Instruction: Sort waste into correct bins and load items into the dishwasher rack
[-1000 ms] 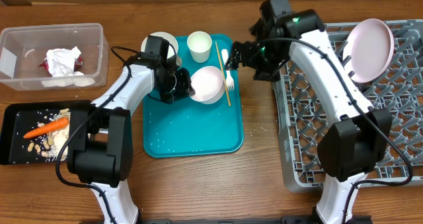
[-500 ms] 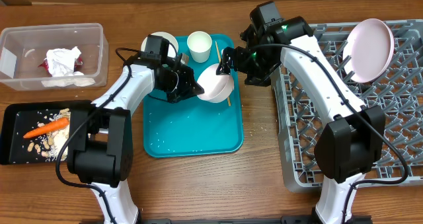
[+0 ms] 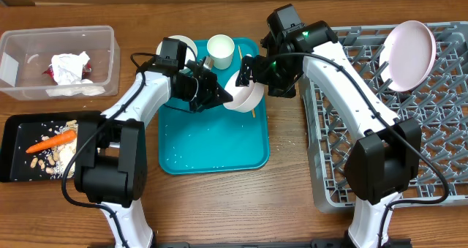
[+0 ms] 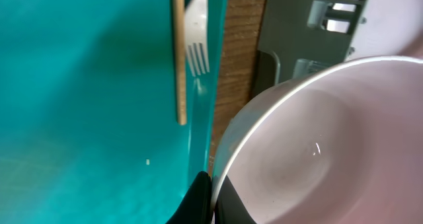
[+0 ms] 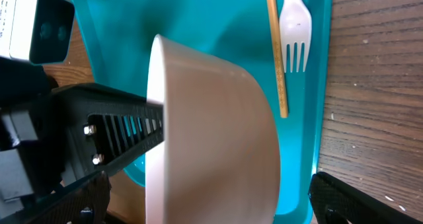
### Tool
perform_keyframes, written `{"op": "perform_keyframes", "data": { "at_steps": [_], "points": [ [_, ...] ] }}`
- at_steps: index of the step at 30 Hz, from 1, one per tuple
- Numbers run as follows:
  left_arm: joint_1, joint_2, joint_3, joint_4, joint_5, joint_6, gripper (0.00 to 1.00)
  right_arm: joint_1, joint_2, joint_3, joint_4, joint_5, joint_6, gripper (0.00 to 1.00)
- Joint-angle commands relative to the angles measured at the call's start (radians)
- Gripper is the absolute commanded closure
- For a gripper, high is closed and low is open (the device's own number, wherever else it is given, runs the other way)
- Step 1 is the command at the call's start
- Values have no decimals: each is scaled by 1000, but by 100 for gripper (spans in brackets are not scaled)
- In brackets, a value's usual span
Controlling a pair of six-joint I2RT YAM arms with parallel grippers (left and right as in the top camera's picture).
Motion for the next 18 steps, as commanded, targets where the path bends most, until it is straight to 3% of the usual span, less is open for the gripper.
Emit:
{"op": "perform_keyframes", "data": {
  "at_steps": [1, 6, 14, 18],
  "points": [
    [-1, 20, -3, 1, 60, 26, 96, 1, -12, -4, 3, 14, 8, 0],
    [-1, 20, -3, 9, 56, 26, 96, 1, -12, -4, 0, 14, 8, 0],
    [-1, 20, -3, 20, 56, 25, 96, 6, -12, -4, -3, 15, 8, 21],
    [-1, 20, -3, 23, 56, 25, 96, 17, -12, -4, 3, 15, 8, 25]
  ]
}}
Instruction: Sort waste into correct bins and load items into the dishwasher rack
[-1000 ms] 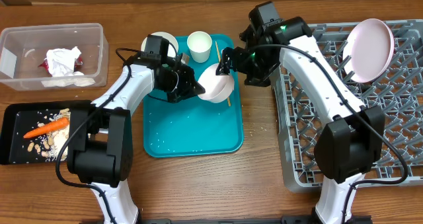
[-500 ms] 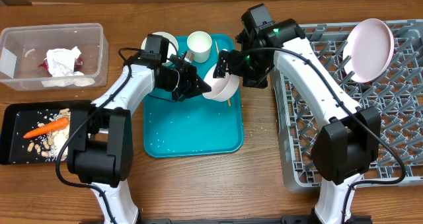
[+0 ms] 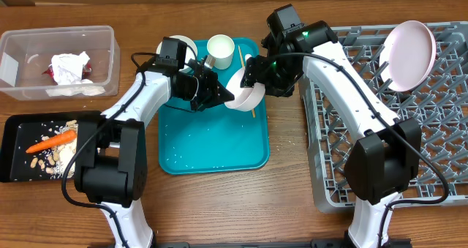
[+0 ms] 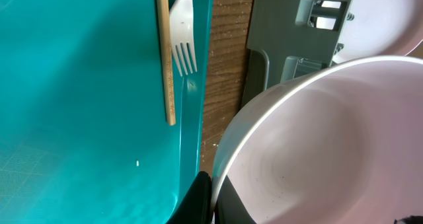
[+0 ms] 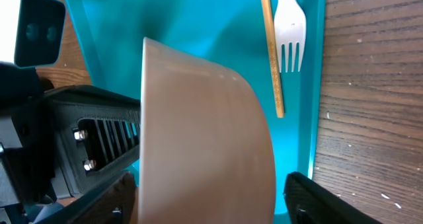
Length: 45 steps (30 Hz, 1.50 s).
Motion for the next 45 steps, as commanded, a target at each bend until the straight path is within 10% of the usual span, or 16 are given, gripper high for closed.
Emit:
{"op": "perform_keyframes", "data": {
  "at_steps": [1, 18, 27, 45],
  "points": [
    [-1, 19, -3, 9, 29, 25, 96, 17, -12, -4, 7, 2, 1, 26],
    [-2, 19, -3, 26, 21, 21, 95, 32, -12, -4, 11, 2, 23, 48],
    [-18, 19, -3, 26, 2, 21, 61, 32, -12, -4, 12, 15, 23, 52],
    [-26, -9, -3, 23, -24, 29, 74, 10, -12, -3, -2, 186, 24, 57]
  ]
}}
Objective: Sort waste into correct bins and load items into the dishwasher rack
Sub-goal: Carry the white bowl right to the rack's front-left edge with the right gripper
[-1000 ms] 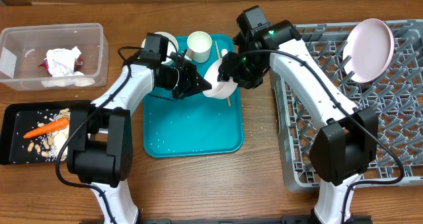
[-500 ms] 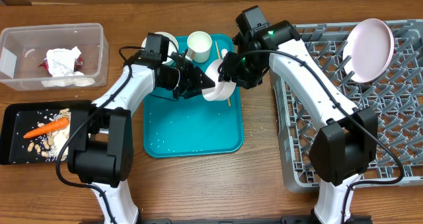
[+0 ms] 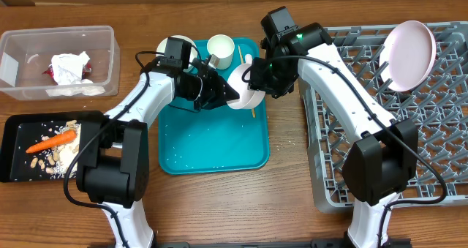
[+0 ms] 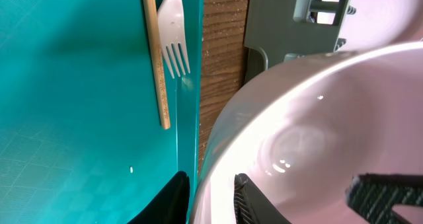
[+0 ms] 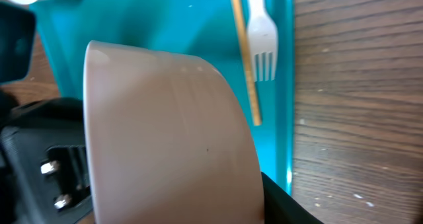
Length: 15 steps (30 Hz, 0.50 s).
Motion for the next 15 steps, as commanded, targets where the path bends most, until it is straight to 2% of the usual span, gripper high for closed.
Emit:
{"op": "perform_keyframes", "data": {
  "at_steps": [1, 8, 15],
  "points": [
    [-5, -17, -1, 2, -11, 34, 73, -21, -12, -3, -4, 71, 2, 57],
    [-5, -109, 23, 0, -11, 79, 61, -40, -12, -3, -4, 79, 2, 57],
    [-5, -227, 28, -6, -41, 111, 60, -43, -12, 10, -18, 188, 2, 57]
  ]
}}
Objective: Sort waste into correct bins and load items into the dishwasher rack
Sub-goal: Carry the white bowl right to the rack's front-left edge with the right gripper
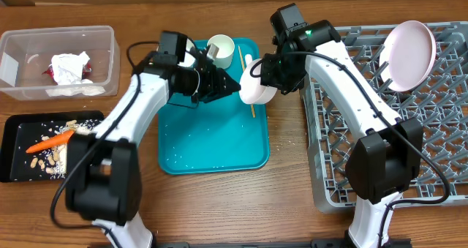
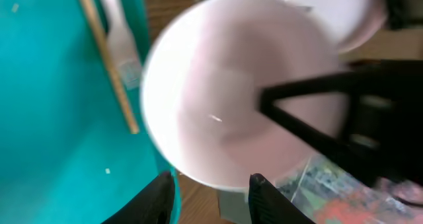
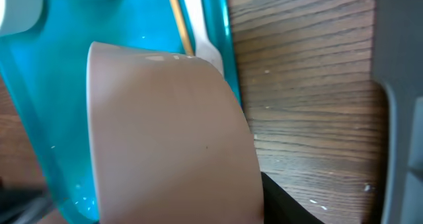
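Note:
The pink bowl (image 1: 254,89) hangs tilted over the right edge of the teal tray (image 1: 212,142), with my right gripper (image 1: 263,76) shut on its rim. In the right wrist view the bowl's outer wall (image 3: 165,131) fills the frame, with one black finger (image 3: 287,204) beside it. My left gripper (image 2: 210,187) stands open just left of the bowl (image 2: 238,92), touching nothing. The right gripper's other finger reaches inside the bowl. A white fork (image 2: 117,29) and a wooden stick (image 2: 109,72) lie on the tray.
The grey dishwasher rack (image 1: 431,131) fills the right side, with a pink plate (image 1: 409,54) standing in it. A paper cup (image 1: 219,50) stands at the tray's back. At the left are a clear bin (image 1: 102,61) of crumpled paper and a black tray (image 1: 14,149) with a carrot (image 1: 51,141).
My left gripper has let go of the bowl's rim and drawn back, open. The right gripper alone holds the bowl, which now sits a little further right, over the tray's edge.
First my left gripper held the bowl by its rim above the tray while the right gripper's open fingers stood around it. The right fingers then narrowed and shut on the bowl. Now the left has let go and the bowl hangs from the right gripper.

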### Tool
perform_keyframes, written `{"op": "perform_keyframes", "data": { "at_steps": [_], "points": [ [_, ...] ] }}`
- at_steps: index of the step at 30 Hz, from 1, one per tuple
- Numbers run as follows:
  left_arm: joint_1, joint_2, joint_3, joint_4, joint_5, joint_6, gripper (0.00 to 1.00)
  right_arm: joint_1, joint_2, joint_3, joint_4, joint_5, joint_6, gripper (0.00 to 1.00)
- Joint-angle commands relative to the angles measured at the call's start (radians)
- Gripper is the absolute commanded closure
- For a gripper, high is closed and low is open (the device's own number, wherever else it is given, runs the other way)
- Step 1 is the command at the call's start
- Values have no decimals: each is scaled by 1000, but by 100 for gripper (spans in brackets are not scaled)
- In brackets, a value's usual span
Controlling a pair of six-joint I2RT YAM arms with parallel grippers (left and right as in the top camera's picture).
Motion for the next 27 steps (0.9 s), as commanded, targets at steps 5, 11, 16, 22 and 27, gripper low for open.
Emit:
{"op": "perform_keyframes", "data": {
  "at_steps": [5, 11, 16, 22, 27],
  "points": [
    [-5, -145, 27, -79, -178, 47, 56, -35, -13, 93, -97, 199, 2, 57],
    [-5, -158, 27, -159, -259, 49, 55, -121, -16, 263, -238, 273, -6, 57],
    [-5, -158, 27, -184, -294, 49, 55, -197, -41, 357, -340, 351, -6, 57],
    [-5, -158, 27, -183, -287, 48, 48, -288, -91, 367, -455, 362, -7, 56],
    [-5, -158, 27, -187, -323, 44, 48, -283, -91, 361, -456, 19, -174, 53]
  ]
}}
